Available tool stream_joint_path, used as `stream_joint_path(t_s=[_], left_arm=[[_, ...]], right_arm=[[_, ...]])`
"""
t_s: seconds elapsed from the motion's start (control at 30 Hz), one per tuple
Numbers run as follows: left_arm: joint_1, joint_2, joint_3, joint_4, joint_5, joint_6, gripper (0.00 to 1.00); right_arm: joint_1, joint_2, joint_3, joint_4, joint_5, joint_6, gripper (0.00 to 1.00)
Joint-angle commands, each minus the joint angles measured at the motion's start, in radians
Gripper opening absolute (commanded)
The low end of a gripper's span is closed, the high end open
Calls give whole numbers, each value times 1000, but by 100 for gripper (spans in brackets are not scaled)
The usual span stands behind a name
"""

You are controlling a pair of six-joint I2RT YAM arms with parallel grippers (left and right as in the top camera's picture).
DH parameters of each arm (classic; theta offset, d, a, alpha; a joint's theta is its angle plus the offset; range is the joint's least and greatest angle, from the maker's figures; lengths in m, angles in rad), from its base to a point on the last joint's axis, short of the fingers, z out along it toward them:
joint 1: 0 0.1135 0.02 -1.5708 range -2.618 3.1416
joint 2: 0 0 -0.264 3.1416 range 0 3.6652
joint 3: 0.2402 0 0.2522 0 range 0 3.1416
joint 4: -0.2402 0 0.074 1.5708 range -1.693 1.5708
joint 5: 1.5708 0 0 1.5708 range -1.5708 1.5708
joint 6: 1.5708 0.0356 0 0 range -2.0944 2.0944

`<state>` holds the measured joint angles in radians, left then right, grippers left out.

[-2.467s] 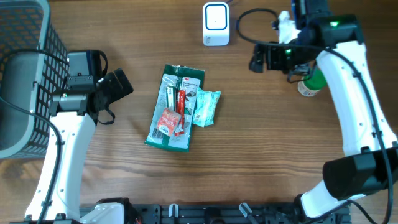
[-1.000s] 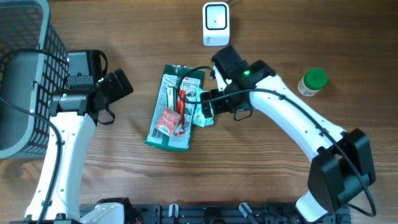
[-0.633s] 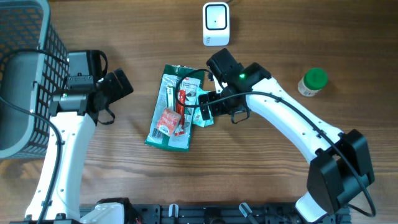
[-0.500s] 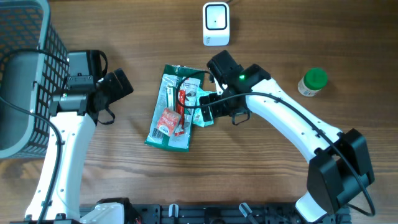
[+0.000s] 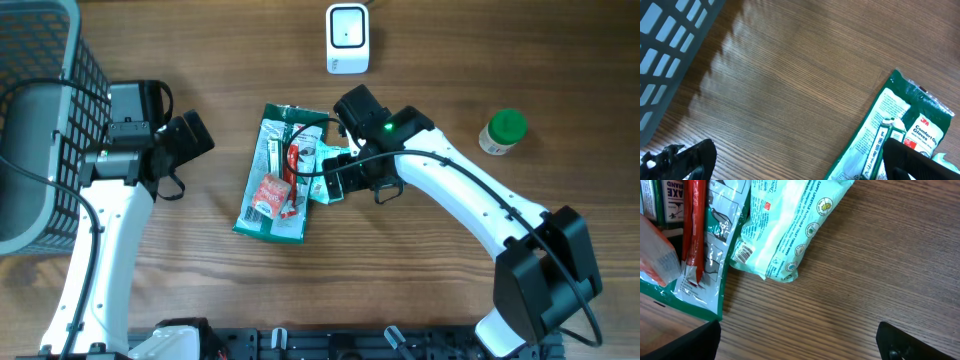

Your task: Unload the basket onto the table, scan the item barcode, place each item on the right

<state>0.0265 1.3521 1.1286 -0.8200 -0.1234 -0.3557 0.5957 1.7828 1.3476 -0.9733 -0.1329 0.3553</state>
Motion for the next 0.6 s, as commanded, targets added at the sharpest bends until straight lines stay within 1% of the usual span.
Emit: stream_joint_path(t_s=[0.0,0.57], left_arm=[[5,2,5,0,-9,11,100],[5,2,5,-1,-9,11,100]], right_arm=[[3,-6,-25,13,14,14,100],[3,-6,-33,12,14,13,100]])
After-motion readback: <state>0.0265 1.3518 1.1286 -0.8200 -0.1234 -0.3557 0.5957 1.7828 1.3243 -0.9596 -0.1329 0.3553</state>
